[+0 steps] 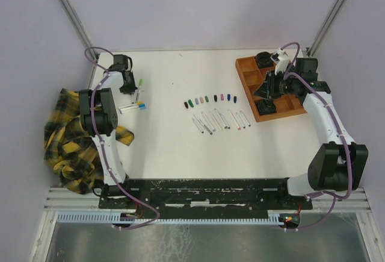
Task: Open the pen caps
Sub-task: Pick up the pen from the center of the board.
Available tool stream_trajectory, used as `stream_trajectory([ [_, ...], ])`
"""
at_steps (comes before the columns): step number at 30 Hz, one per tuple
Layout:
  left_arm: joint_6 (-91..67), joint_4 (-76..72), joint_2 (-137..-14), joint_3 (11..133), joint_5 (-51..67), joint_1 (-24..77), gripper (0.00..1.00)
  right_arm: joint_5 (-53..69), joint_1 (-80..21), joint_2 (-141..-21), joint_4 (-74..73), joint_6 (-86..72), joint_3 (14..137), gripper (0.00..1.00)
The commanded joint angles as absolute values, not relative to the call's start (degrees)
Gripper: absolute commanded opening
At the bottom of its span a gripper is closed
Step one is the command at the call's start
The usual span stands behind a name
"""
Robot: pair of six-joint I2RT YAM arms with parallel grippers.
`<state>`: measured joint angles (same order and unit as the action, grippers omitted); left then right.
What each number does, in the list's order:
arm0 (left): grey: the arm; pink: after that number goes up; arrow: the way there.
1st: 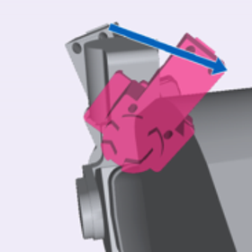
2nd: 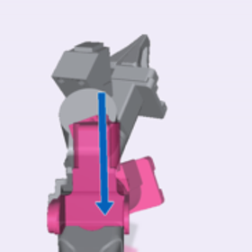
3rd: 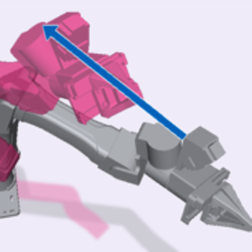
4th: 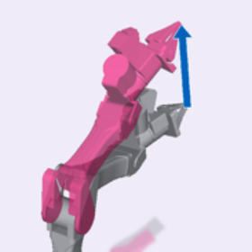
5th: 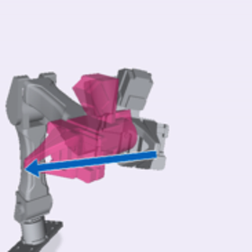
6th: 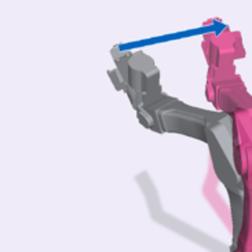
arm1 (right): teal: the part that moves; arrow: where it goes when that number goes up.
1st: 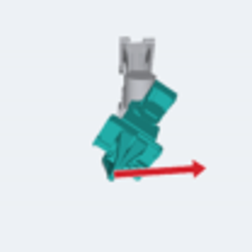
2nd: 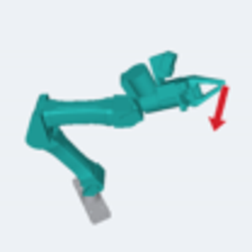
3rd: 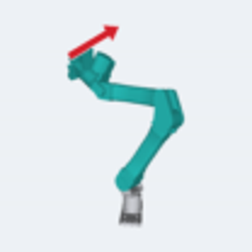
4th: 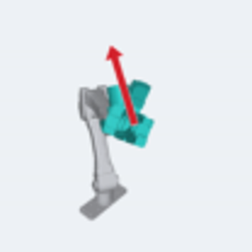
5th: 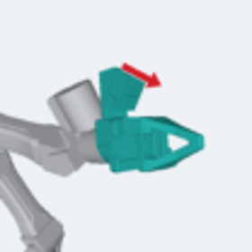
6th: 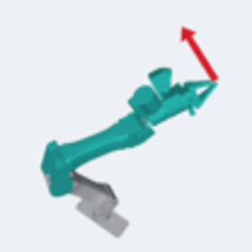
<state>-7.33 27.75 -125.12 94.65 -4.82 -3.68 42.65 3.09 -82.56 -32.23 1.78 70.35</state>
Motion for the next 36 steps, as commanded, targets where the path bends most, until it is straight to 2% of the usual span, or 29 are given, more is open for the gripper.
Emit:
stream_trajectory([
  [1,-4.0,28.9,-126.2,96.4,-6.1,-4.0,0.10,44.3,2.9,-82.0,-31.5,2.2,70.9,0.30],
  [5,-5.1,28.9,-124.5,97.1,-6.7,-4.0,0.03,44.6,2.9,-81.6,-31.4,1.9,70.9,0.30],
  [13,-8.3,23.6,-114.5,93.7,-9.4,-4.0,0.03,46.5,2.5,-80.2,-30.4,1.0,70.2,0.30],
  [18,-15.4,15.3,-105.3,87.6,0.2,-3.8,0.03,49.6,1.4,-78.5,-29.5,-0.4,69.8,0.29],
  [22,-26.6,2.1,-97.1,78.3,12.5,-3.6,0.03,53.2,0.4,-75.4,-24.8,-3.3,67.4,0.30],
  [25,-35.7,-11.3,-90.5,69.1,17.4,-2.2,0.03,55.9,0.0,-72.2,-18.4,-7.3,64.3,0.30],
  [30,-45.8,-34.4,-79.4,52.5,16.4,4.2,0.03,59.9,-0.4,-67.9,-7.2,-15.5,59.7,0.35],
  [36,-49.9,-54.1,-71.3,36.5,9.4,16.1,0.03,61.9,-2.3,-64.6,8.4,-26.3,53.7,0.44],
])
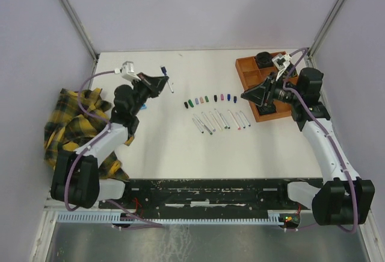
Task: Open the pen caps
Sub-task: Pick up the pen from the center of the board.
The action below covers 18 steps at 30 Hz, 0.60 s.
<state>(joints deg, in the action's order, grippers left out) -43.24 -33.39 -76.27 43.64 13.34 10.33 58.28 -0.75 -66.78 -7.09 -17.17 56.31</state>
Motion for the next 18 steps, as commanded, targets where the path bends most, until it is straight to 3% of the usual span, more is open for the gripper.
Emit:
stream_trajectory([
  [1,-49.6,-57.1,-70.6,34.7,8.6,18.2,0.03,62.1,-2.9,-64.6,10.6,-27.5,53.1,0.46],
  [9,-45.9,-77.9,-71.8,25.3,-0.1,34.3,0.03,62.5,-11.7,-67.1,26.7,-35.6,47.4,0.62],
  [18,-39.3,-91.1,-80.6,26.1,-2.8,46.5,0.03,61.4,-19.5,-68.9,28.0,-34.6,46.2,0.64],
])
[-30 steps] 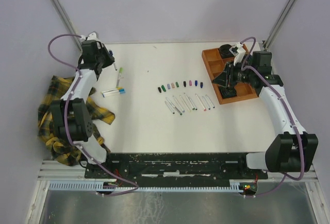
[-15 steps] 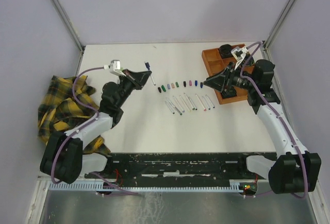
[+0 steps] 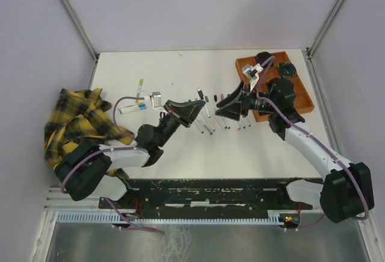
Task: Open the pen caps
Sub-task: Pick up the pen from the center of the board.
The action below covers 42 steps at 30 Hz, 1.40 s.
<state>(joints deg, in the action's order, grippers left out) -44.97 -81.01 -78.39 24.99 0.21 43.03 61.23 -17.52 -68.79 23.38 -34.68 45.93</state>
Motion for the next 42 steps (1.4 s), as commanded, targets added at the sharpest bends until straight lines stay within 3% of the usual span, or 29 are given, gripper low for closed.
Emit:
stream_trajectory([
  [1,-38.5,-91.2,-81.2,26.3,-3.3,47.4,0.03,61.0,-19.9,-68.9,26.6,-33.5,46.3,0.63],
  [12,-38.2,-96.8,-85.2,25.5,-5.9,50.6,0.03,59.5,-23.7,-70.5,19.0,-27.9,47.8,0.56],
  [21,-38.7,-99.0,-87.4,25.8,-5.8,51.3,0.03,58.6,-25.6,-72.4,13.8,-24.8,49.7,0.36],
  [27,-39.2,-99.0,-87.6,25.7,-5.4,51.5,0.03,57.9,-25.9,-72.8,11.7,-24.0,50.6,0.28],
  [32,-39.4,-99.0,-86.7,24.8,-5.5,51.5,0.03,58.0,-25.8,-72.8,9.8,-23.1,51.6,0.09],
  [35,-39.5,-98.9,-85.6,23.6,-6.4,51.5,0.14,58.1,-25.8,-72.5,7.8,-21.7,52.4,0.00],
  [38,-39.9,-97.6,-83.8,22.1,-7.6,51.6,0.32,58.3,-25.8,-72.6,5.5,-20.2,53.3,0.00],
  [42,-40.4,-91.6,-79.8,20.7,-8.2,51.5,0.49,59.0,-25.6,-72.6,2.3,-17.8,54.6,0.00],
])
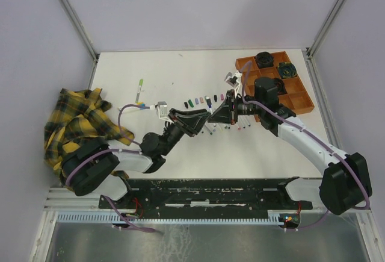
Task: Open the pen caps
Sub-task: Pick up the pen from the center of the board, then open the pen cap from the pen.
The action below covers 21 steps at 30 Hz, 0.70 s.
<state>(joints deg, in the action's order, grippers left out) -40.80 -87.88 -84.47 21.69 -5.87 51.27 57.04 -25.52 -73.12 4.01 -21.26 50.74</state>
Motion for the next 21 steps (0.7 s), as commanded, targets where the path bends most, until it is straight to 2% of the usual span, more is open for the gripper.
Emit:
stream_trajectory([
  [1,-40.2,-89.4,-78.5,20.5,-8.1,51.4,0.53,59.2,-25.5,-72.6,1.5,-17.2,54.8,0.00],
  [7,-37.3,-70.7,-68.8,22.6,-6.2,51.4,0.69,60.1,-25.3,-73.1,-2.8,-13.8,56.4,0.00],
  [12,-34.9,-52.9,-62.7,27.7,-6.5,51.1,0.78,60.8,-25.3,-73.4,-5.4,-11.9,57.3,0.00],
  [16,-34.5,-39.9,-62.2,33.8,-5.3,50.3,0.78,60.9,-25.3,-73.3,-5.6,-11.4,57.3,0.00],
  [21,-36.0,-35.4,-64.0,38.1,-1.0,49.5,0.77,61.2,-25.3,-73.9,-6.3,-11.0,57.6,0.00],
])
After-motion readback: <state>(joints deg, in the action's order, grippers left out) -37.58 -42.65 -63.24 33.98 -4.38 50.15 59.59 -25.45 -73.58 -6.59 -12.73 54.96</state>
